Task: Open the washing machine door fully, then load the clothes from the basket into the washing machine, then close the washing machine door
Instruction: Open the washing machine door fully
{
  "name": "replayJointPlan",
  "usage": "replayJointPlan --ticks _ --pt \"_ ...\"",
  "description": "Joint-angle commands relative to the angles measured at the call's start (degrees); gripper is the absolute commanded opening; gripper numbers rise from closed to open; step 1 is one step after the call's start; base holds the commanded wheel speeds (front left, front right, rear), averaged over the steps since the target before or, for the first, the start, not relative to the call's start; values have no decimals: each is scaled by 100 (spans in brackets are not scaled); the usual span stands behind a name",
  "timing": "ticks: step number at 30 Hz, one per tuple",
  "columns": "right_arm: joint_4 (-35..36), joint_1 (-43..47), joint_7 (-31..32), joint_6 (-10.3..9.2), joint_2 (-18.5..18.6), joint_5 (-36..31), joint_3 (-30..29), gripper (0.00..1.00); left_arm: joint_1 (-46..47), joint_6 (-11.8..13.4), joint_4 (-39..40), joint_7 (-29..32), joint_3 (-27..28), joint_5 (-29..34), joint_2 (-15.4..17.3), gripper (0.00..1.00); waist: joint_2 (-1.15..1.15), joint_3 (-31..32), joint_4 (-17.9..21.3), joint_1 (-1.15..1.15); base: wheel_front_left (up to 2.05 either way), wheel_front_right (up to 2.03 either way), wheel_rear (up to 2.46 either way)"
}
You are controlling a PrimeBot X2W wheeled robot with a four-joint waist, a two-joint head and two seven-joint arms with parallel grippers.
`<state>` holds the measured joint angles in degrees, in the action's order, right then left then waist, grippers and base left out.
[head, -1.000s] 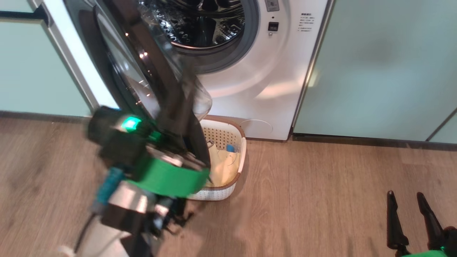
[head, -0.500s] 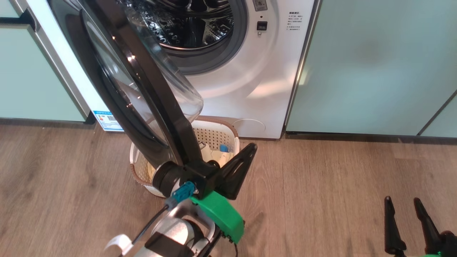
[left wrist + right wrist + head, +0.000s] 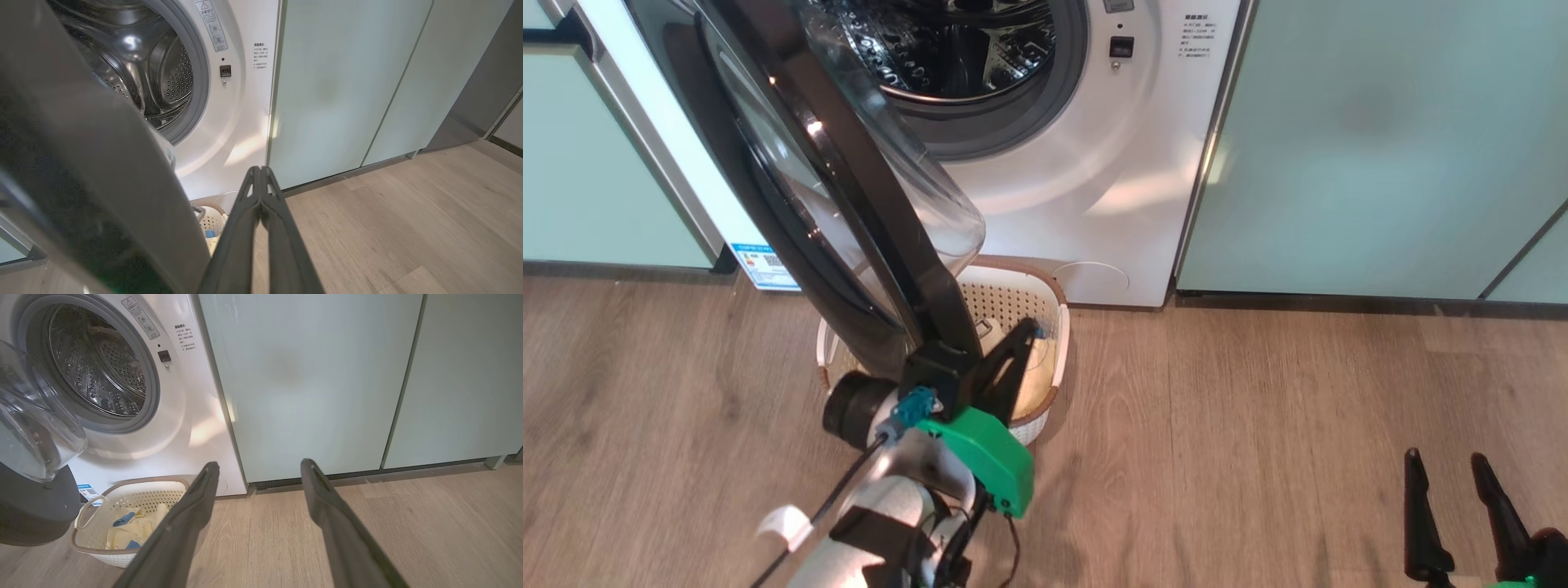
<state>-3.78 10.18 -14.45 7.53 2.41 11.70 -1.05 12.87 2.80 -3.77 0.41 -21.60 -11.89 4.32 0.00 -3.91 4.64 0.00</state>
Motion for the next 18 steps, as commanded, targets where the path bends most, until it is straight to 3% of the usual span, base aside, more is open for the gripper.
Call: replayJointPlan --ticks 1,18 --pt "156 -215 -55 -4 47 33 103 100 287 43 168 -66 248 61 68 0 0 -9 -5 0 0 0 0" --pt "141 -298 -55 -4 47 86 71 100 80 343 249 -199 505 -27 227 0 0 -91 -118 0 0 0 0"
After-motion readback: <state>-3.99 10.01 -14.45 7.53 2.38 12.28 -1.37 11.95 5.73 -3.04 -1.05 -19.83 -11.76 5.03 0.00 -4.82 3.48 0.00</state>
